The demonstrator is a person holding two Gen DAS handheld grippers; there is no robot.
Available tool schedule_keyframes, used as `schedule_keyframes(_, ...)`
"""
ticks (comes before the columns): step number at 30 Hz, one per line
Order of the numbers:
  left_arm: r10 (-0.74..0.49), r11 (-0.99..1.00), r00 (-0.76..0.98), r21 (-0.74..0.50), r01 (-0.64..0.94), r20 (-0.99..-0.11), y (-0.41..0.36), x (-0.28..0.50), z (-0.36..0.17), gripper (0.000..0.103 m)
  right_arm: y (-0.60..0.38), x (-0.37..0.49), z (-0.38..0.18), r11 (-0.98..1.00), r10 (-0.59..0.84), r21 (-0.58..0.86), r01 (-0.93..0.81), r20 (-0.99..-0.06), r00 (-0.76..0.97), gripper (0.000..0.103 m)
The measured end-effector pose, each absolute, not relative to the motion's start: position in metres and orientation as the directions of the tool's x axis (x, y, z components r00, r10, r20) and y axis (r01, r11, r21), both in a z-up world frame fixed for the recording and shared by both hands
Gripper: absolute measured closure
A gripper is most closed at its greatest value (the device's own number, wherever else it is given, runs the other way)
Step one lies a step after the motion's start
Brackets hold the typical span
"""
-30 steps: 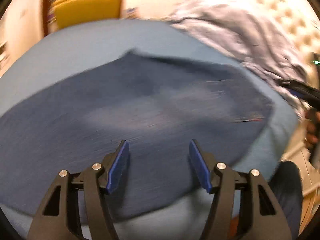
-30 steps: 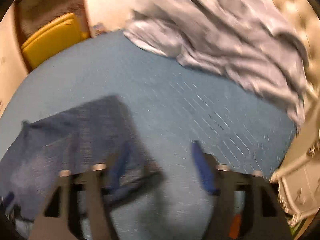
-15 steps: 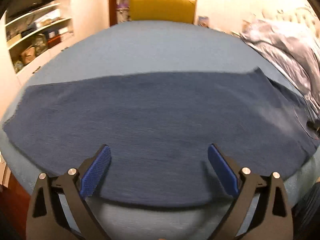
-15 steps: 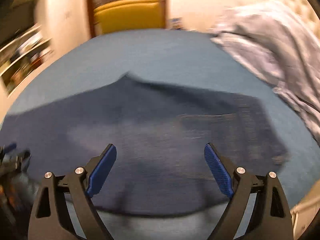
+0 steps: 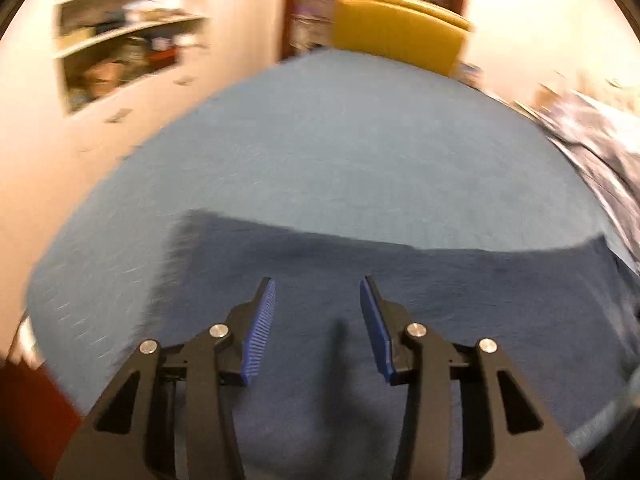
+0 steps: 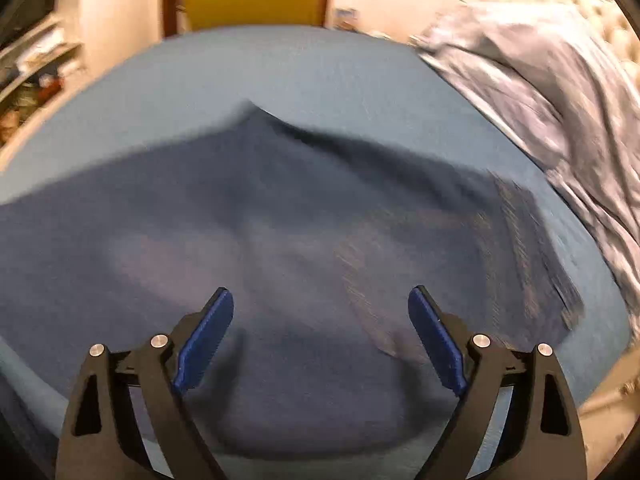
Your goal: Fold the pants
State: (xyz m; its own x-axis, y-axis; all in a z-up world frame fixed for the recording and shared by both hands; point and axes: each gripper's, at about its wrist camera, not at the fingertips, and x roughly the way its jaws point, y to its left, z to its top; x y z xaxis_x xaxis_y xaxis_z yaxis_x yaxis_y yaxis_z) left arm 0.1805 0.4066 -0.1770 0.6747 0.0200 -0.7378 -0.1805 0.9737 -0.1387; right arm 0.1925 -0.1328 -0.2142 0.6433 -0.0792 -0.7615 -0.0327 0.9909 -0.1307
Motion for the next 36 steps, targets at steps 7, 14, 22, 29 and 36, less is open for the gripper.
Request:
schedule_keyframes(7,0.035,0.983,0.62,-0.086,-0.164,-0.784,0.444,0.225,-0.202,0.067,0.026,0.257,-0.202,0.935,0.202,-0.021,-0.354,-0.79,0.579,0.044)
schedule_keyframes(14,0.121,0.966,0.642,-0.06,-0.253,-0.757,0.457,0.199,-0.179,0.075,0.167,0.253,-0.222,0.837,0.32,0.015,-0.547,-0.825,0.466,0.05)
schedule_keyframes(22,0.161,0.956,0.635,-0.04,-0.29,-0.756,0.404,0.128,-0.189,0.075,0.211,0.266,-0.256,0.836,0.198,-0.122,-0.535,-0.842,0.501,0.065)
schedule_keyframes(29,0.15,0.957,0.635,-0.049,-0.285,-0.758,0.392,0.118,-0.209,0.074,0.223,0.258,-0.259,0.835,0.187,-0.143,-0.532,-0.835,0.518,0.065)
schedule_keyframes(36,0.186,0.932,0.626,-0.064,-0.355,-0.758,0.408,0.109,-0.205,0.071,0.222,0.265,-0.26,0.839,0.187,-0.138,-0.526,-0.835,0.517,0.065)
